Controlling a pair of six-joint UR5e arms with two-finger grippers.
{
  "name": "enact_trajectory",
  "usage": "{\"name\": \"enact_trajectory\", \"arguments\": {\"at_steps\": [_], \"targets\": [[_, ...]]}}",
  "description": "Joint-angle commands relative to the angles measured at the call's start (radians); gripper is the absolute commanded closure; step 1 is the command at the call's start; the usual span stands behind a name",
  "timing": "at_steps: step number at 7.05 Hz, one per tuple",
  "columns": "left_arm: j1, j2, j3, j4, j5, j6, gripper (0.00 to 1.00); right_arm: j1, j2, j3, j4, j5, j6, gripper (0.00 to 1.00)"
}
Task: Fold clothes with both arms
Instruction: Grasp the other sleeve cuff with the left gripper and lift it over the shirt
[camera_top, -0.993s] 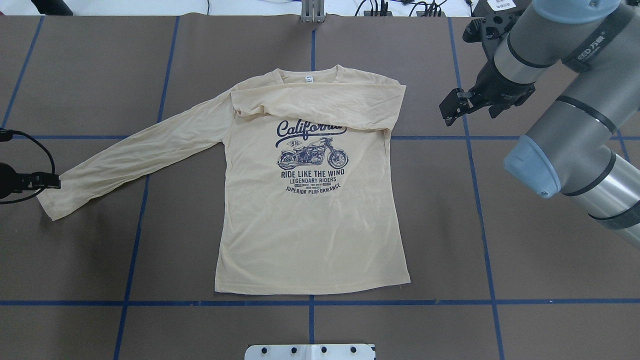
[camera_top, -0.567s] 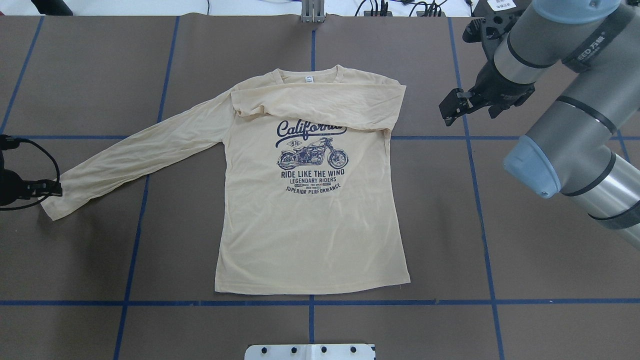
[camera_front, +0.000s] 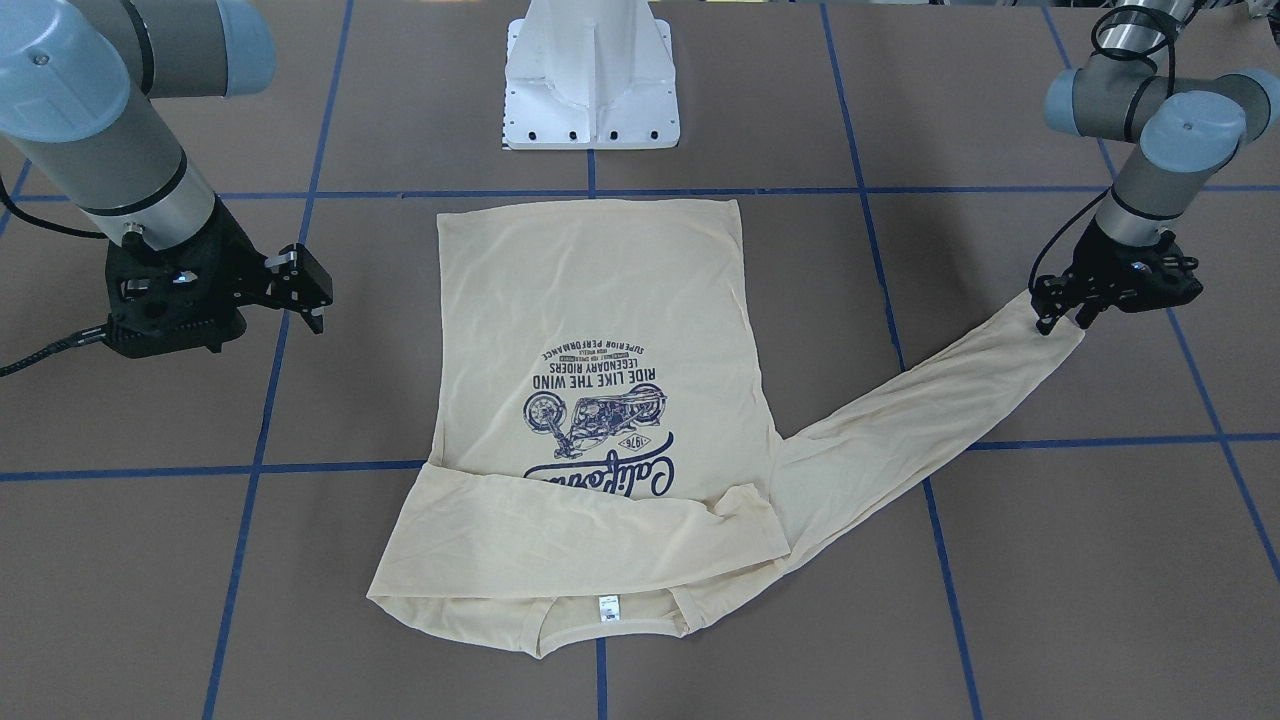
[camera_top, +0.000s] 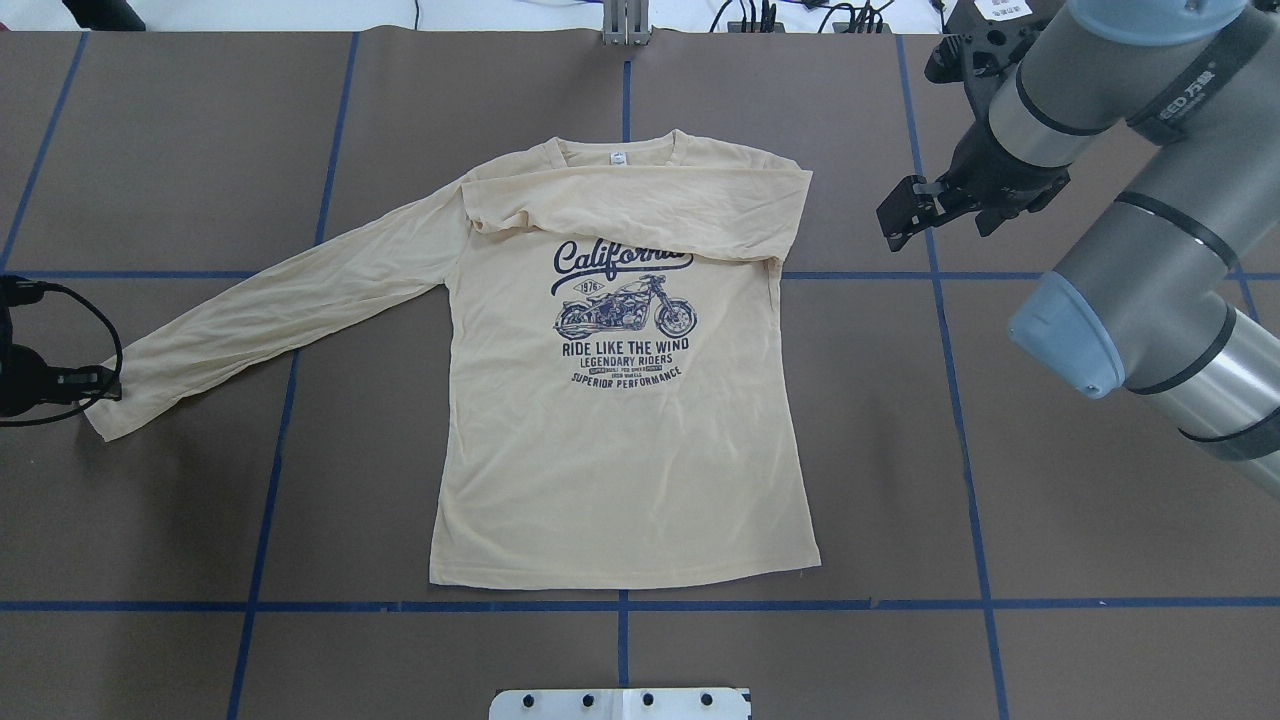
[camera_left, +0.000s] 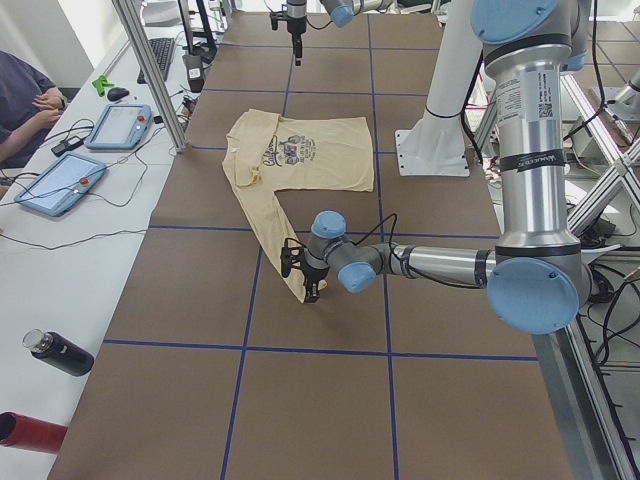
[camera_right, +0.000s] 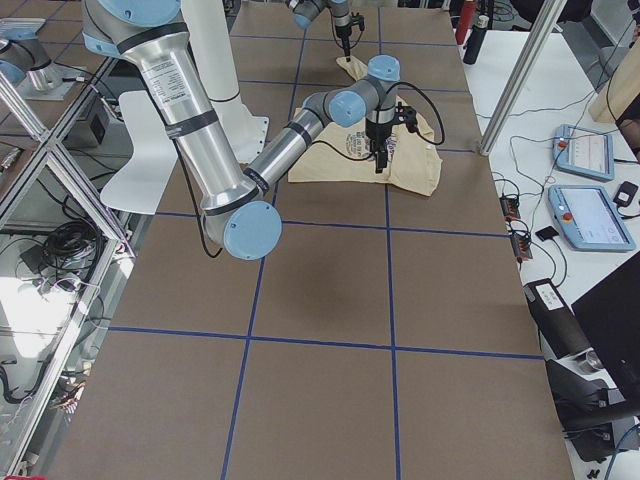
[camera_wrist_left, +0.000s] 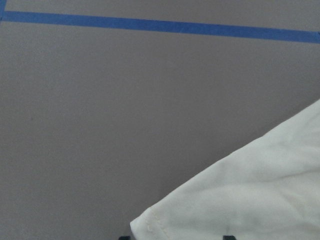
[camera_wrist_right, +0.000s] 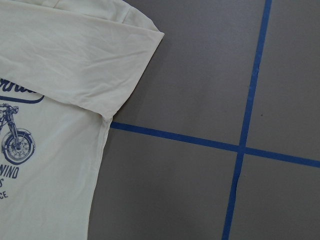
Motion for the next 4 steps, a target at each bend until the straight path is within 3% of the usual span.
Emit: {"name": "enact_trajectory", "arguments": {"at_steps": [1, 2, 4], "targets": [[0.000, 0.000, 0.001, 0.000, 0.001, 0.003, 0.85, 0.000, -0.001, 0.003, 0.000, 0.007, 0.001, 0.00], [0.000, 0.000, -0.001, 0.000, 0.001, 0.004, 1.00, 0.000, -0.001, 0.004, 0.000, 0.007, 0.001, 0.00], [-0.001, 0.002, -0.022, 0.003, -0.006, -0.002, 1.00, 0.000, -0.004, 0.001, 0.000, 0.007, 0.001, 0.00]]}}
